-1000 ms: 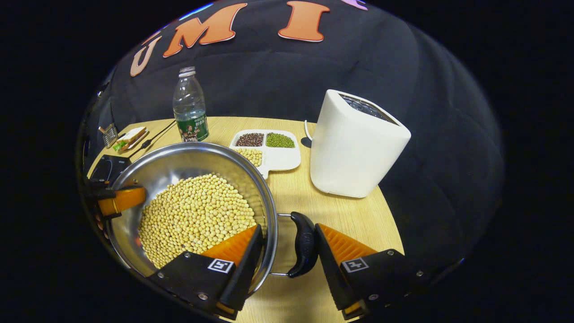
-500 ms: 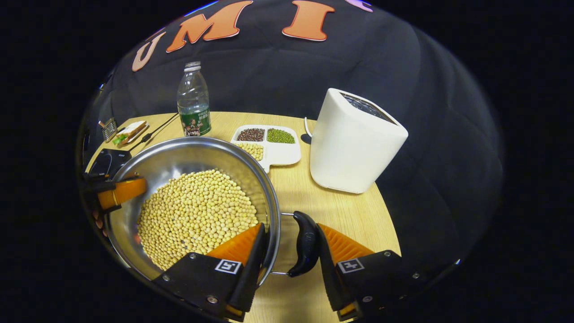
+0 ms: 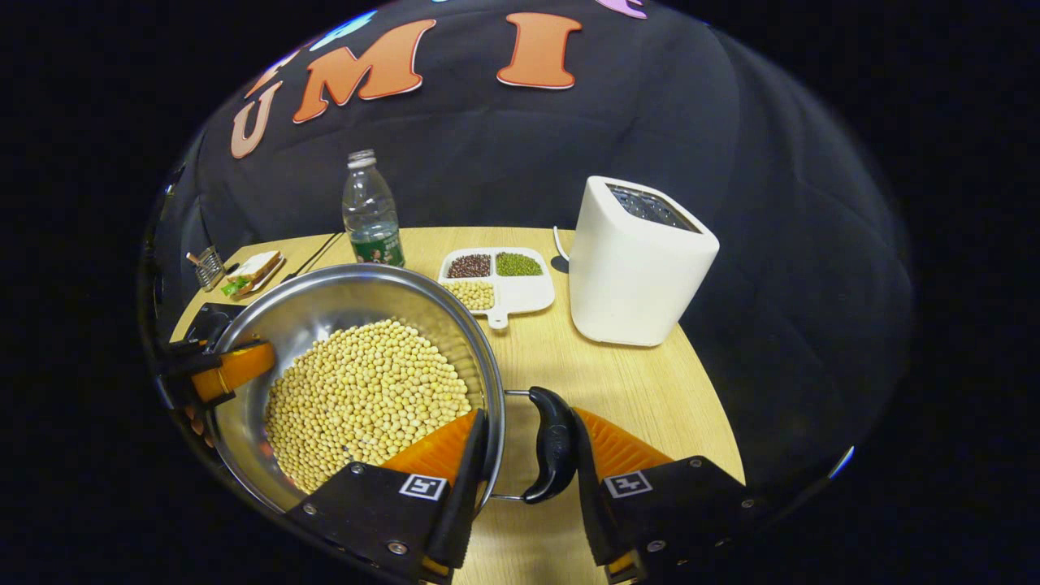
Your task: First push the handle of the pot to place it horizontally, then grasp the pot with both hands and set it on the induction cooktop.
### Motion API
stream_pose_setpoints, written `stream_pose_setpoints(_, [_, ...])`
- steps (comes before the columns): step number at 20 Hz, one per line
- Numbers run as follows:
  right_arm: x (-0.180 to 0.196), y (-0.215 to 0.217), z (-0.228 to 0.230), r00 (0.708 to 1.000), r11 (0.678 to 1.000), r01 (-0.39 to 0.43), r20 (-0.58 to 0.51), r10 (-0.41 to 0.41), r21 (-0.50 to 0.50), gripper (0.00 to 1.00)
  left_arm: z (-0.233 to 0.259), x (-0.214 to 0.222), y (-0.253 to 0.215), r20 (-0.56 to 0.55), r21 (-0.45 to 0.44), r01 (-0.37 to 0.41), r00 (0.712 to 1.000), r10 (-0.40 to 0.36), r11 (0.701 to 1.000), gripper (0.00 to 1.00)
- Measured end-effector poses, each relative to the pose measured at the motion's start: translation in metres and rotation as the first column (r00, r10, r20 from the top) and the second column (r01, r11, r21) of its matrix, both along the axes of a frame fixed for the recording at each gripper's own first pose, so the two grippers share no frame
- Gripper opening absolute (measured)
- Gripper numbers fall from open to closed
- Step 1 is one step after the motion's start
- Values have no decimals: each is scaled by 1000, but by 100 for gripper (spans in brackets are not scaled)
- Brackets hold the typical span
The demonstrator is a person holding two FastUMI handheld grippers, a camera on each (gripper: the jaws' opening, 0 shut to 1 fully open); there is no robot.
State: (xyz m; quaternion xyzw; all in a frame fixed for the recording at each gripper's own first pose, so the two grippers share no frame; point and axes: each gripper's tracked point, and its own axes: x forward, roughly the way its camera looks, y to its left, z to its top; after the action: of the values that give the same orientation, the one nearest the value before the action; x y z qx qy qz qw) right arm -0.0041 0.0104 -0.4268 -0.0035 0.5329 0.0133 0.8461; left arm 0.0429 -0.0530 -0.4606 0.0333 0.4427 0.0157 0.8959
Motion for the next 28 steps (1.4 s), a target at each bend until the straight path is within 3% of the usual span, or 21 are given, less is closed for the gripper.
stream_pose_setpoints(6, [-1, 47, 38, 998, 999, -48, 39, 47, 25, 56, 46, -14, 41, 31, 14, -10, 999, 10, 1000, 71])
stream_pose_setpoints(7, [-2, 56, 42, 997, 998, -58, 46, 56, 30, 56, 53, -16, 50, 37, 21, -14, 999, 13, 1000, 67])
stream_pose_setpoints(8, [-1, 66, 44, 996, 997, -68, 52, 66, 36, 51, 59, -18, 62, 44, 27, -21, 999, 20, 999, 71])
stream_pose_setpoints(9, [-3, 74, 50, 996, 996, -76, 55, 74, 45, 56, 65, -21, 73, 50, 33, -31, 998, 29, 999, 71])
stream_pose_setpoints(10, [-2, 86, 52, 995, 995, -81, 57, 78, 56, 56, 71, -24, 83, 55, 38, -40, 998, 38, 998, 67])
stream_pose_setpoints(11, [-1, 96, 54, 994, 994, -91, 59, 87, 65, 56, 77, -28, 94, 61, 43, -51, 997, 49, 998, 71])
stream_pose_setpoints(14, [4, 126, 62, 990, 988, -128, 74, 122, 81, 56, 91, -38, 124, 71, 51, -87, 994, 83, 995, 67])
stream_pose_setpoints(16, [4, 145, 67, 986, 984, -154, 81, 147, 91, 56, 101, -43, 145, 78, 62, -110, 991, 105, 992, 74])
stream_pose_setpoints(18, [1, 162, 69, 982, 979, -180, 73, 173, 99, 56, 110, -49, 164, 88, 74, -128, 989, 121, 989, 71])
stream_pose_setpoints(19, [5, 169, 72, 980, 977, -187, 88, 179, 102, 57, 114, -51, 173, 92, 80, -137, 987, 130, 987, 74])
stream_pose_setpoints(20, [9, 178, 76, 978, 975, -195, 102, 185, 103, 56, 117, -54, 182, 99, 80, -148, 985, 140, 986, 67])
stream_pose_setpoints(26, [10, 230, 78, 967, 960, -247, 101, 235, 129, 56, 131, -70, 232, 103, 103, -204, 976, 194, 973, 74])
stream_pose_setpoints(27, [9, 237, 79, 965, 958, -253, 104, 240, 136, 56, 135, -72, 240, 107, 111, -210, 974, 198, 971, 71])
stream_pose_setpoints(28, [11, 244, 80, 964, 956, -256, 106, 243, 144, 52, 139, -73, 247, 110, 118, -214, 973, 201, 970, 70])
